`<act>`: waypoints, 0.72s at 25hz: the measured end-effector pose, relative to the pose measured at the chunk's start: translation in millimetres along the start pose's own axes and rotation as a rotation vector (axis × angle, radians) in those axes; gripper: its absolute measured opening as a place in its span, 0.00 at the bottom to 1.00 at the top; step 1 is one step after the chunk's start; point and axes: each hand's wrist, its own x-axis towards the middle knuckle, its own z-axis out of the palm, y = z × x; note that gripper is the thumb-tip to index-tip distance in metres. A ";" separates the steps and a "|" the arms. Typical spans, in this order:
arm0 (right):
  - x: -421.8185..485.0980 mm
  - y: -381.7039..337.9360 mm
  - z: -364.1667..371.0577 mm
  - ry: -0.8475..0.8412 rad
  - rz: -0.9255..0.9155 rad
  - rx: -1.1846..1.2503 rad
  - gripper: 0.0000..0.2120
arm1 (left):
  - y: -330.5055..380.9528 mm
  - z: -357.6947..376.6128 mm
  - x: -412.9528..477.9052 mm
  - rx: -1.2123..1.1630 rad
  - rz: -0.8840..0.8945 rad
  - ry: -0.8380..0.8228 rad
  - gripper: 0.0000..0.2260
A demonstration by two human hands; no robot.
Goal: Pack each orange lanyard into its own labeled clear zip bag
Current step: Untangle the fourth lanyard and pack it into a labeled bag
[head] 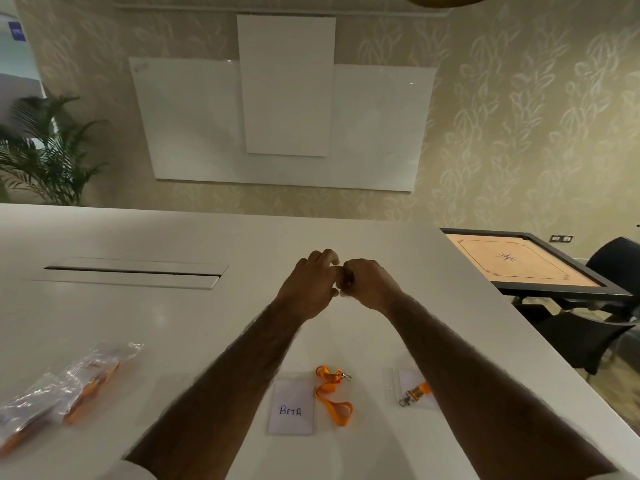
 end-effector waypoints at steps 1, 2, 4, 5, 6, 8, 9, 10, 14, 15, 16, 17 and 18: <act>-0.2 1.1 0.6 0.036 0.028 0.008 0.08 | -0.2 -2.2 -1.0 0.018 0.013 0.017 0.05; -0.2 3.5 0.5 0.097 0.079 0.018 0.07 | -1.3 -3.7 -3.4 0.016 0.040 0.028 0.05; -0.6 9.1 -2.0 0.241 0.191 0.054 0.06 | -6.3 -4.0 -10.5 -0.093 0.122 0.032 0.04; -0.5 10.8 -3.7 0.278 0.220 0.101 0.05 | -7.9 -2.6 -13.9 -0.199 0.136 0.033 0.05; 0.1 10.4 -5.6 0.281 0.229 0.173 0.05 | -7.6 -0.5 -16.9 -0.306 0.116 0.031 0.07; 1.2 3.9 -7.9 0.229 0.225 0.342 0.07 | -1.4 4.8 -19.4 -0.480 -0.016 0.012 0.22; 2.0 -0.1 -7.8 0.207 0.224 0.411 0.08 | 3.7 6.5 -19.3 -0.558 -0.095 0.001 0.35; 2.5 -4.4 -7.8 0.195 0.221 0.467 0.08 | 7.6 8.2 -18.6 -0.631 -0.152 0.003 0.46; 4.4 -17.3 -8.9 0.179 0.193 0.555 0.08 | 7.8 17.9 -15.8 -0.727 -0.223 0.068 0.63; 4.7 -19.4 -8.9 0.177 0.180 0.544 0.08 | 6.4 20.2 -15.9 -0.700 -0.245 0.091 0.61; 4.8 -21.0 -8.8 0.178 0.161 0.515 0.08 | 5.4 22.8 -16.5 -0.668 -0.273 0.121 0.57; 4.8 -22.8 -8.1 0.181 0.138 0.474 0.08 | 5.0 24.9 -17.3 -0.639 -0.298 0.160 0.52; 4.5 -24.4 -7.1 0.182 0.120 0.441 0.07 | 3.9 26.8 -18.6 -0.618 -0.305 0.202 0.46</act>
